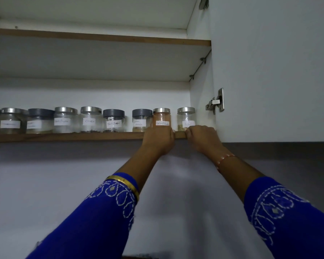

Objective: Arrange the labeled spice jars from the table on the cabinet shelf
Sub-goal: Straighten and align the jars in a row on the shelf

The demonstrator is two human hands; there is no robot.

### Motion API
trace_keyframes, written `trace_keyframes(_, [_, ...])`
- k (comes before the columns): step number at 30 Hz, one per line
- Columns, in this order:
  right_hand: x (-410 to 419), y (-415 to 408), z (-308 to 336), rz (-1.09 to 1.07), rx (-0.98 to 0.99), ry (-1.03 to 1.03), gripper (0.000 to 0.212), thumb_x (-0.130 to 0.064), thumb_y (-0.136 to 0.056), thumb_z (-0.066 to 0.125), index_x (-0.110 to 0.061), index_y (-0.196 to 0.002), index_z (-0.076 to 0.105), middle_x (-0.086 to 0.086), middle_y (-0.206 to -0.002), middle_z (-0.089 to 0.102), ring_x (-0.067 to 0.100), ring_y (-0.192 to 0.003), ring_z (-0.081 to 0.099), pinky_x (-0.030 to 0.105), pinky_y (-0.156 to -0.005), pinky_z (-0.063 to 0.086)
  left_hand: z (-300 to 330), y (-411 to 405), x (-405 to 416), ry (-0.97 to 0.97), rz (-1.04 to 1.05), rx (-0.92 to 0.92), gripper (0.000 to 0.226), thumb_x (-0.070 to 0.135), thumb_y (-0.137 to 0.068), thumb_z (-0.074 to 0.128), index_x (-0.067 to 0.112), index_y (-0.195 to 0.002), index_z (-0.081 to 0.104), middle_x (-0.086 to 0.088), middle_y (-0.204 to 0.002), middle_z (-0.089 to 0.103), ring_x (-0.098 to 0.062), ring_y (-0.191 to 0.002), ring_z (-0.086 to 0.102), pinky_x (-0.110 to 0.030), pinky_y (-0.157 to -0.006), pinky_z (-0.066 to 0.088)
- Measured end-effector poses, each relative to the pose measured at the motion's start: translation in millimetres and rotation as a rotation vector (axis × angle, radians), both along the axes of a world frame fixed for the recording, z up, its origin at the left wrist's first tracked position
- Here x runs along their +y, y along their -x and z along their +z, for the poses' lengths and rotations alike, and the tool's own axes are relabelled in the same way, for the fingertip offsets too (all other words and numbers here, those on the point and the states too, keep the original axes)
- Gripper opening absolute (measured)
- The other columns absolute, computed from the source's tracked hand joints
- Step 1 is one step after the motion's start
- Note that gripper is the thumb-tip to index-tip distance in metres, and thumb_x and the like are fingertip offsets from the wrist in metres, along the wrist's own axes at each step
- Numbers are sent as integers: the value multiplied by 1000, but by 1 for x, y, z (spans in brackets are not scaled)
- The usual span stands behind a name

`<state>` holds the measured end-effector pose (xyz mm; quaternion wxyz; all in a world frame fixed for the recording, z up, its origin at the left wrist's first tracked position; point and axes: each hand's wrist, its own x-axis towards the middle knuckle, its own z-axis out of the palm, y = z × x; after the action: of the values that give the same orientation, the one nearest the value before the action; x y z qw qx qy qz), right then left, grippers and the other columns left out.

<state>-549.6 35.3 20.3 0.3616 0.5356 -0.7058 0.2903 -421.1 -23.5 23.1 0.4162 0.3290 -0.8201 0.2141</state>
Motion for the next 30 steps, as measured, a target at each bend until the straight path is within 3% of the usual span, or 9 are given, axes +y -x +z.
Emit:
trace_keyframes(4, [11, -13, -16, 19, 74, 18, 35, -29, -98, 37, -6, -120, 53, 14, -114, 62, 29, -104, 56, 35, -88, 40, -9, -34, 10, -21, -118, -67, 31, 23, -96, 35, 8, -117, 51, -15, -116, 60, -31, -102, 55, -36, -85, 43])
trace_keyframes(9, [18, -43, -23, 23, 49, 19, 36, -28, -97, 39, -4, -120, 53, 15, -118, 58, 28, -107, 53, 36, -90, 40, -16, -84, 17, -85, -142, -141, 37, 24, -96, 36, 7, -127, 45, -13, -131, 51, -28, -116, 49, -36, -97, 40])
trace_keyframes(12, [16, -69, -27, -9, 91, -22, 42, -31, -97, 39, -6, -129, 47, 14, -127, 54, 28, -116, 49, 36, -100, 37, -21, -115, 13, -98, -96, -170, 42, 25, -96, 35, 8, -135, 37, -13, -139, 44, -30, -125, 42, -39, -105, 33])
trace_keyframes(15, [7, -102, -32, -54, 151, -73, 47, -36, -96, 37, -8, -135, 40, 13, -136, 46, 27, -125, 42, 36, -108, 31, -27, -150, 3, -134, -56, -206, 49, 26, -98, 31, 6, -142, 25, -14, -150, 29, -29, -138, 26, -38, -116, 14])
trace_keyframes(18, [-4, -139, -33, -67, 180, -99, 53, -38, -96, 36, -9, -140, 33, 13, -143, 38, 29, -131, 35, 38, -112, 26, -30, -190, -9, -117, -108, -150, 49, 24, -98, 30, 7, -143, 24, -13, -151, 28, -25, -141, 22, -35, -117, 9])
trace_keyframes(24, [-28, -217, -36, -37, 293, -103, 57, -38, -96, 38, -8, -143, 27, 16, -149, 28, 32, -139, 23, 42, -116, 17, -28, -267, -31, -16, -187, 28, 43, 18, -97, 34, 8, -138, 36, -11, -145, 41, -24, -135, 34, -33, -114, 17])
trace_keyframes(30, [-37, -281, -38, -1, 363, -135, 59, -38, -97, 36, -7, -145, 22, 16, -152, 23, 32, -142, 18, 43, -117, 13, -29, -325, -36, -11, -146, 61, 43, 19, -97, 32, 9, -140, 34, -10, -147, 37, -22, -139, 29, -36, -115, 16])
